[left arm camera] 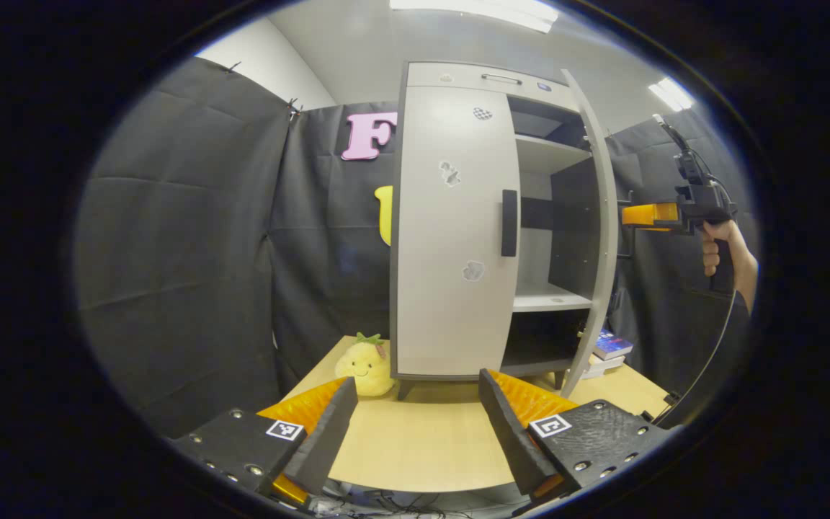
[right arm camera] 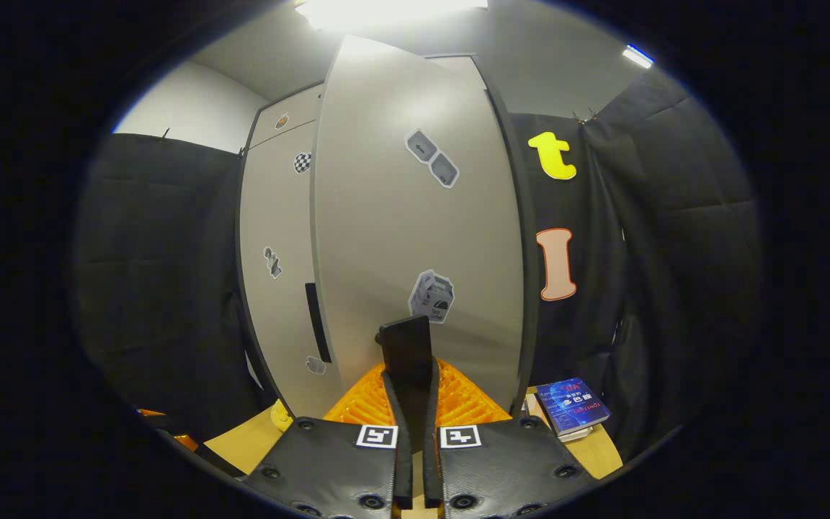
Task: Open the right door of the double-door shoe cabinet with the right hand, and open the left door with the left hand.
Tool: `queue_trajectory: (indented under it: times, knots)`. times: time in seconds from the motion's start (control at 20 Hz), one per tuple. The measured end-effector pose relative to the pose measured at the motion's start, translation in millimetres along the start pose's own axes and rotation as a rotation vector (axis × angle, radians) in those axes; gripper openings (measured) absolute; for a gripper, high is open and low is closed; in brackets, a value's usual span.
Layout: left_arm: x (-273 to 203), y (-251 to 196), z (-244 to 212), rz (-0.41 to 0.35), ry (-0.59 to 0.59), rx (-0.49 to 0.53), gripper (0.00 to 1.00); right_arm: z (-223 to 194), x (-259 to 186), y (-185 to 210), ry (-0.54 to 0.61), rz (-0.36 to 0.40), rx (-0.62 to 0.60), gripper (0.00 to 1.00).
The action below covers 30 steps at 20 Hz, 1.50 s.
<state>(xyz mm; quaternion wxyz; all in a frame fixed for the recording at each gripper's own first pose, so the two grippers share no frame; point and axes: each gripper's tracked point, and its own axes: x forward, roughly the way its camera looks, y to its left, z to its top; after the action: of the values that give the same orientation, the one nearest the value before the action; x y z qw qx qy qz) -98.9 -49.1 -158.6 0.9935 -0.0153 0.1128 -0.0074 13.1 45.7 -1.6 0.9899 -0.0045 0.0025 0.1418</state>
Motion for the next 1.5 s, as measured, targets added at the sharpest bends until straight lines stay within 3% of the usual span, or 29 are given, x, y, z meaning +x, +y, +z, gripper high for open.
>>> queue_trajectory:
  times: [0.35, 0.4, 0.5, 0.8, 0.95, 1.0, 1.15, 1.35, 1.5]
  knots:
    - [12.8, -25.1, -0.4, -0.065, 0.008, -0.001, 0.99, 4.4, -22.5, -37.1, -0.003, -0.091, 0.038, 0.07]
    - [14.5, -29.3, 1.3, -0.074, 0.002, 0.003, 0.99, 4.6, -24.3, -41.5, -0.004, -0.094, 0.055, 0.02]
    - [19.1, -36.5, -0.4, -0.093, 0.006, 0.006, 0.98, 8.2, -29.8, -51.9, -0.014, -0.094, 0.075, 0.06]
    - [28.4, -56.3, 0.7, -0.145, 0.008, 0.01, 0.98, 13.1, -38.7, -92.4, -0.029, -0.102, 0.073, 0.06]
    - [32.7, -64.5, 3.4, -0.153, -0.002, 0.014, 0.99, 15.8, -39.3, -113.4, -0.048, -0.121, 0.134, 0.06]
    - [33.3, -68.4, 3.8, -0.157, -0.001, 0.01, 0.99, 16.7, -39.5, -118.8, -0.058, -0.112, 0.146, 0.02]
    - [35.3, -79.0, 3.2, -0.18, 0.004, -0.038, 0.96, 16.2, -38.9, -116.9, -0.056, -0.043, 0.135, 0.06]
    - [39.9, -83.2, 7.1, -0.187, 0.003, -0.053, 0.99, 16.0, -39.6, -117.6, -0.061, -0.04, 0.151, 0.02]
    - [45.5, -79.0, 8.4, -0.185, 0.005, -0.035, 0.99, 15.0, -40.8, -118.6, -0.059, -0.05, 0.148, 0.06]
